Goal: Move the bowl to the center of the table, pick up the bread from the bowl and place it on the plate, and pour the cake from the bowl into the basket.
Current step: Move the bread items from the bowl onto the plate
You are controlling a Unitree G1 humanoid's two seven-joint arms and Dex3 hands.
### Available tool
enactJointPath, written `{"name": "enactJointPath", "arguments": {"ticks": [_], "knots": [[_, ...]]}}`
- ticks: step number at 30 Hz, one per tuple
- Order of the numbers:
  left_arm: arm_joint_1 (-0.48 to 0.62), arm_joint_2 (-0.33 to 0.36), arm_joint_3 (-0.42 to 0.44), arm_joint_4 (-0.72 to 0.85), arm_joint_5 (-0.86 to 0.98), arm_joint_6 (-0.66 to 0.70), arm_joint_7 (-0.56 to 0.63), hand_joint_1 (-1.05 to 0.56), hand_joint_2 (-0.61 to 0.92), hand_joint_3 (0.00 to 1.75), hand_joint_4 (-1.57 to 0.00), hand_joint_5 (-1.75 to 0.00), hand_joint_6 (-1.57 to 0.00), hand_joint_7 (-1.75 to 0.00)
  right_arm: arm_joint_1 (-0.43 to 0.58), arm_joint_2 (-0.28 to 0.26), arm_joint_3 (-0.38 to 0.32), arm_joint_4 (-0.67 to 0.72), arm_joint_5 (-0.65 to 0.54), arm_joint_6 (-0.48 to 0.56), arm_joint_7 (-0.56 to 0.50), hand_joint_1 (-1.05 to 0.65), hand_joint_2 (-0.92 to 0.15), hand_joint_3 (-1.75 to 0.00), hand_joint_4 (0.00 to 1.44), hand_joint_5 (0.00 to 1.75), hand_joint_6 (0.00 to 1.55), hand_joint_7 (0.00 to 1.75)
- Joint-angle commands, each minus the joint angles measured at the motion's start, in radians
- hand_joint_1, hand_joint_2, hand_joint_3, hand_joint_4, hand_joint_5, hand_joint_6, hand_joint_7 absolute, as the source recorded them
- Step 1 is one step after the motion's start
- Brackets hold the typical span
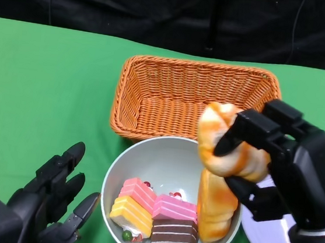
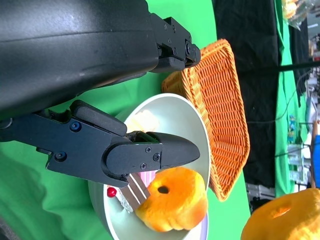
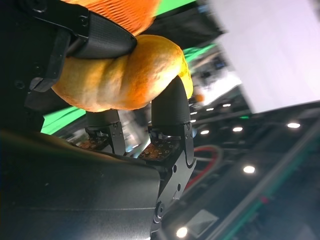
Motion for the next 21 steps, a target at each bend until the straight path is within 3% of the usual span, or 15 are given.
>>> {"name": "enactJointPath", "arguments": {"ticks": [1,5,10,17,21], "knots": [[0.013,0.012,0.006,0.000,0.007,-0.016,-0.012,-0.66,0.92,0.48,-0.19,-0.17,-0.19,-0.02,0.031,-0.014,-0.039,-0.050,-0.042,0.080,0.033,-0.06,0.00,-1.74,1.06,1.75,0.91,1.53],[0.023,0.010,0.008,-0.015,0.002,-0.004,-0.012,-0.66,0.92,0.47,-0.19,-0.18,-0.20,-0.03,0.064,-0.030,-0.079,-0.059,-0.097,0.179,0.066,-0.03,-0.03,-1.69,1.06,1.75,0.95,1.46],[0.030,0.007,0.010,-0.023,-0.007,-0.003,-0.016,-0.65,0.92,0.46,-0.19,-0.18,-0.20,-0.02,0.086,-0.053,-0.083,-0.053,-0.128,0.273,0.141,-0.03,-0.11,-1.56,1.01,1.75,0.90,1.50],[0.030,0.007,0.008,-0.027,-0.010,0.003,-0.014,-0.66,0.92,0.45,-0.18,-0.18,-0.20,-0.02,0.083,-0.098,-0.052,0.083,-0.187,0.313,0.125,-0.02,-0.18,-1.46,0.96,1.75,0.91,1.42],[0.032,0.008,0.005,-0.031,-0.001,0.010,-0.009,-0.66,0.92,0.45,-0.19,-0.19,-0.20,-0.02,0.072,-0.113,-0.038,0.156,-0.190,0.326,0.119,-0.05,-0.27,-1.27,0.94,1.75,0.92,1.27]]}}
